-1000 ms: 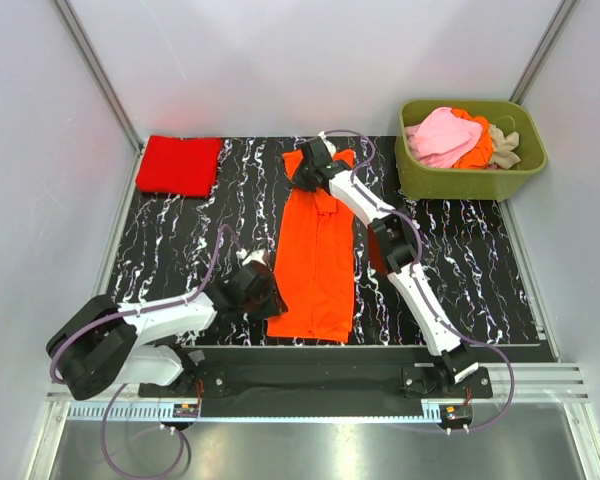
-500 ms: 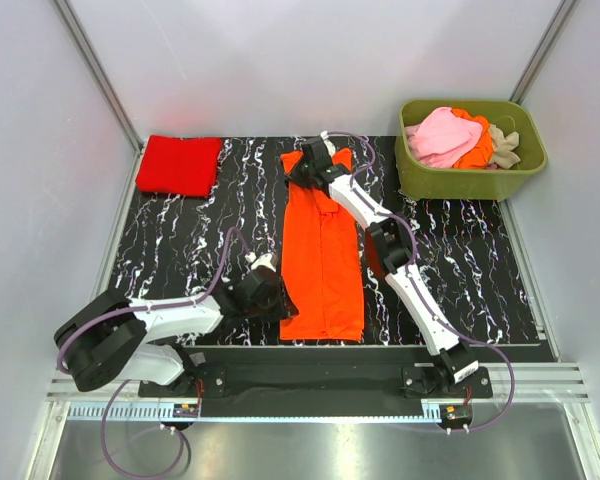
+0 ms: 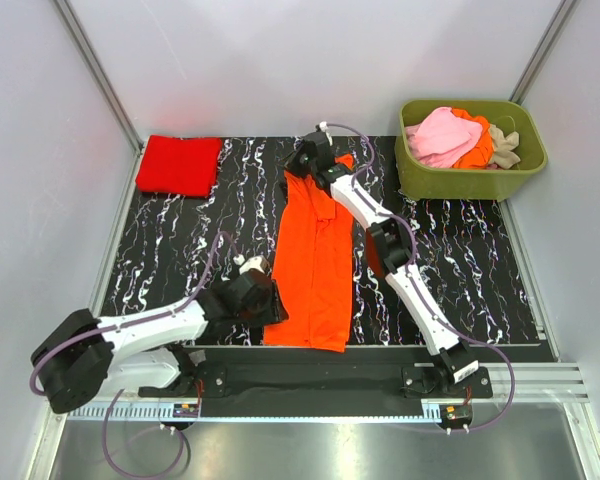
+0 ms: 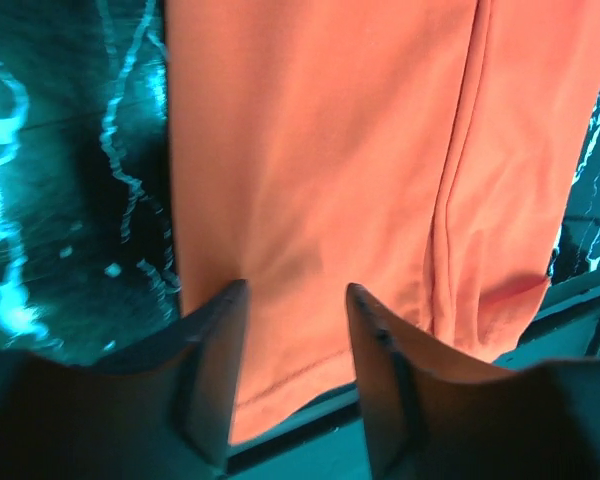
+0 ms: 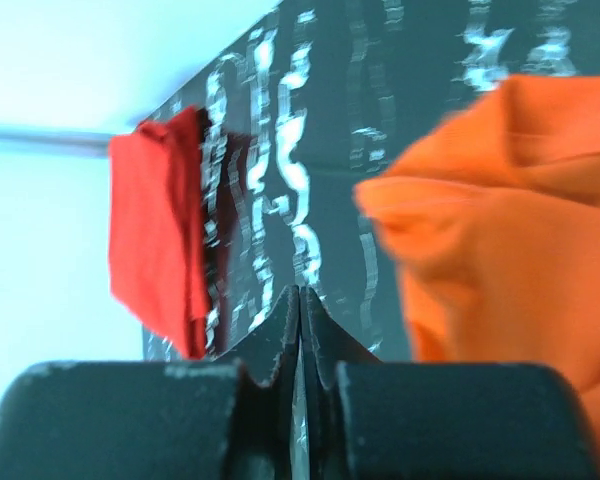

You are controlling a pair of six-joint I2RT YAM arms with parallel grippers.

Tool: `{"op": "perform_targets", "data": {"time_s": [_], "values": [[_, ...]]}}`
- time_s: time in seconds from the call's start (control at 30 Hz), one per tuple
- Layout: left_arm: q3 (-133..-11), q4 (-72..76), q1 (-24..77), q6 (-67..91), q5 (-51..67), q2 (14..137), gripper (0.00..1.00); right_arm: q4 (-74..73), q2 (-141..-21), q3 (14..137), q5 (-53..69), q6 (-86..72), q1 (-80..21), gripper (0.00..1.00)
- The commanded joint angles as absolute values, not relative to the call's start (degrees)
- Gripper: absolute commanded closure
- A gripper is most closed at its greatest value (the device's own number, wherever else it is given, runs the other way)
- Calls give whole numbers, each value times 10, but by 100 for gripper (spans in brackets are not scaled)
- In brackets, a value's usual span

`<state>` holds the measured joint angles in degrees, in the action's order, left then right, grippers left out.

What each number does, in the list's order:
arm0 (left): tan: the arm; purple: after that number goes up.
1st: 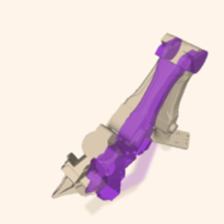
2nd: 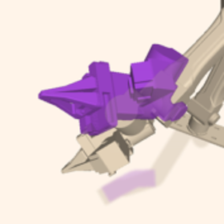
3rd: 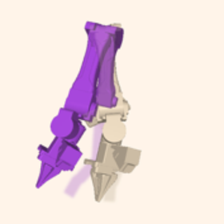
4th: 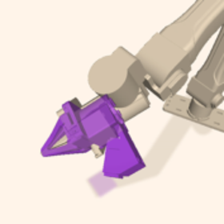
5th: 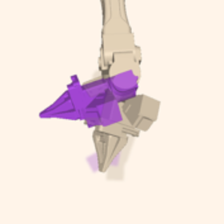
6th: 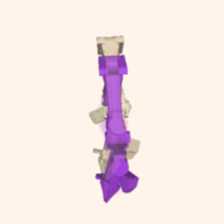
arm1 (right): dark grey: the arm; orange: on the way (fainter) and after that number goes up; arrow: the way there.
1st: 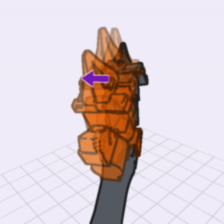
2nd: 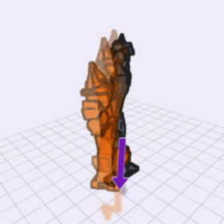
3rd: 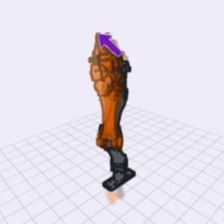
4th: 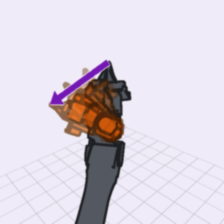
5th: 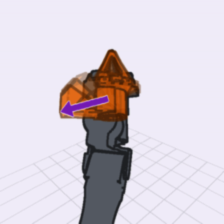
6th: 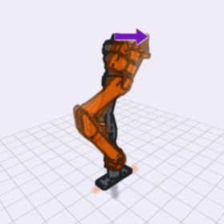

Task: Fold and stack the t-shirts
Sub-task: Fold the tshirt

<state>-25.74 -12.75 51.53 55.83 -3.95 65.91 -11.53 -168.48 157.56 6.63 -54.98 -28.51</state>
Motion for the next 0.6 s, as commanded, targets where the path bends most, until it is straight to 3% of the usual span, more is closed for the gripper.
{"op": "perform_targets", "data": {"time_s": [0.0,0.17,0.3,0.43,0.57], "values": [[-300,-167,518,527,-69,622,48,-69,-1595,1586,134,-514,-287,92],[-393,-180,509,469,-63,635,42,-142,-1421,1451,163,-433,-287,85],[-467,-181,471,416,-42,685,44,-206,-1257,1245,106,-389,-285,85],[-546,-180,396,370,19,763,65,-210,-1075,1052,14,-351,-271,88],[-665,-181,325,331,68,889,81,-209,-1004,934,-11,-333,-235,89]]}}
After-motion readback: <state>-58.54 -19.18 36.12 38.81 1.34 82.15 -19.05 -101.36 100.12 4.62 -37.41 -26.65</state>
